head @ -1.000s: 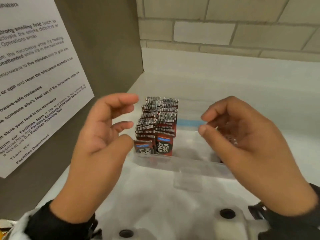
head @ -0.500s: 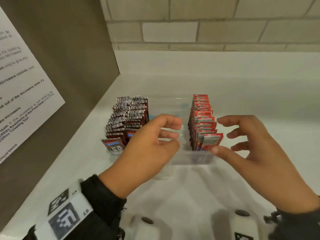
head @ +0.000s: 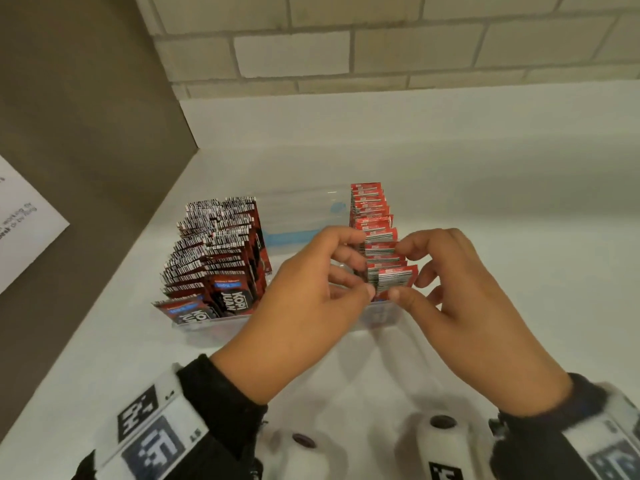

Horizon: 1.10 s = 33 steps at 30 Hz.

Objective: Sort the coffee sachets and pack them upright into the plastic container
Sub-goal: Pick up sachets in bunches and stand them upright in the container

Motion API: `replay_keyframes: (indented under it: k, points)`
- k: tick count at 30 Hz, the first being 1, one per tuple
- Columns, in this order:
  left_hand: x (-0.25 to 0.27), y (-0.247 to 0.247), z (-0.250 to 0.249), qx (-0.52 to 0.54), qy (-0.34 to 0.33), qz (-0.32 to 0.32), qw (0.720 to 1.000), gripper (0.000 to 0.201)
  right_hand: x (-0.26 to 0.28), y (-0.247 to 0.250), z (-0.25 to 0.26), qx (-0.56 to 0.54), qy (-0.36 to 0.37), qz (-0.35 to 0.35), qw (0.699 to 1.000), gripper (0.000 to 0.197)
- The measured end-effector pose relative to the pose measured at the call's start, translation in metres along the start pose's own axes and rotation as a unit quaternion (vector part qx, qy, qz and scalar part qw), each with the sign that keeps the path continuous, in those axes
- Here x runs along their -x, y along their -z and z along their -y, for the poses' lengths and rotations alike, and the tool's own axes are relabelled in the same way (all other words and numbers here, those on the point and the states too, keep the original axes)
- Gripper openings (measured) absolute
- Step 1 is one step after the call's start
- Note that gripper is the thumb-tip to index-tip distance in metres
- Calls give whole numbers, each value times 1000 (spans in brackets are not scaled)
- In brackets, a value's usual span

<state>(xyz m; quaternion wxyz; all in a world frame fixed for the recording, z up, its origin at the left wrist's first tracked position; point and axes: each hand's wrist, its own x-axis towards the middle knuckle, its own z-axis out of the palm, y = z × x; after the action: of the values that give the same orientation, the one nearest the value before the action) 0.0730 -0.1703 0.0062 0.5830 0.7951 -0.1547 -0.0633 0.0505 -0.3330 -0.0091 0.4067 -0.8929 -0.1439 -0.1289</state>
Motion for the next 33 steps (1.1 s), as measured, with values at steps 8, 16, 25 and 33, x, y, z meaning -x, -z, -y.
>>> replay_keyframes:
  k: [8,16,25,33]
  points:
    - [-9,4,9,34,20,-10,999,33,-9,-1,3,20,9,9,1000,37]
    - [-3,13,11,-15,4,-5,1000,26,-11,7,5,11,-25,9,1000,24]
    - [4,21,13,-120,-31,50,991,45,-17,34,-2,-108,-33,24,993,26]
    - [5,36,-10,59,-76,-34,995,30,-56,75,16,-224,37,47,973,33]
